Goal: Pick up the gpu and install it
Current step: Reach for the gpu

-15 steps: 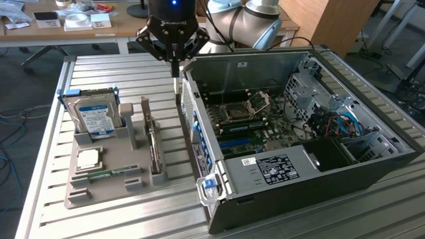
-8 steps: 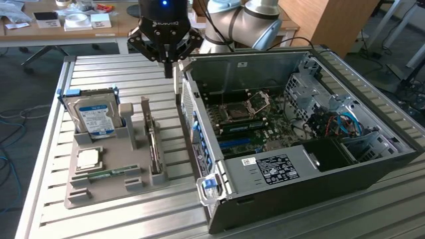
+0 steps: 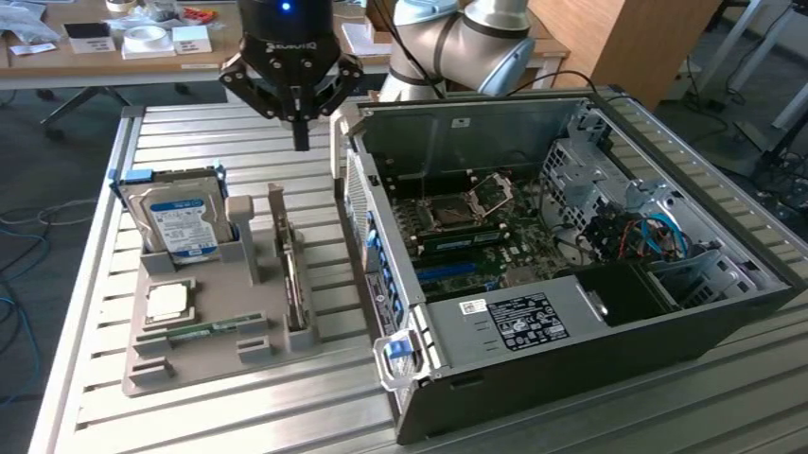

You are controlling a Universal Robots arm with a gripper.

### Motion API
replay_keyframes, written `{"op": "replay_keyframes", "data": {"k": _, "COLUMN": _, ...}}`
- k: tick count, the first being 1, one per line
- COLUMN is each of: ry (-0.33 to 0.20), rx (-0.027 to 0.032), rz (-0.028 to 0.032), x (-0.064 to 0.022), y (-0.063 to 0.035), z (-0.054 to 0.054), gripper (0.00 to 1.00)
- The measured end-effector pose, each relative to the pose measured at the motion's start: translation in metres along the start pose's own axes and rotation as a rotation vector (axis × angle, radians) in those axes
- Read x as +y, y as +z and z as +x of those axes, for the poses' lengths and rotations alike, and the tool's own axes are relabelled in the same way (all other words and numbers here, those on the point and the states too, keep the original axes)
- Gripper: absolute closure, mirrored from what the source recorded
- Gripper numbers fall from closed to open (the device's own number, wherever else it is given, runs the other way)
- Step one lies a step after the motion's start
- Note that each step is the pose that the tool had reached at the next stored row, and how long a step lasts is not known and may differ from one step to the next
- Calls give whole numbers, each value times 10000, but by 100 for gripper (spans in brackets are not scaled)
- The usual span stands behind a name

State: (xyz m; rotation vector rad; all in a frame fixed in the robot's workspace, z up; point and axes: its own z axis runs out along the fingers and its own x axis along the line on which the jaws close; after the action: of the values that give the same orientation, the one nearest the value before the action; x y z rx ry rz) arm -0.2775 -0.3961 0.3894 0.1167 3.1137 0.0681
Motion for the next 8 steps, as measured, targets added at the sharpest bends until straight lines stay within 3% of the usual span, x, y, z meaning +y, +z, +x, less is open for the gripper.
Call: {"op": "replay_keyframes", "data": {"k": 8, "ry": 1, "rx": -1, "rz": 3, "x": -2, "y": 12, "z": 195, "gripper": 89}}
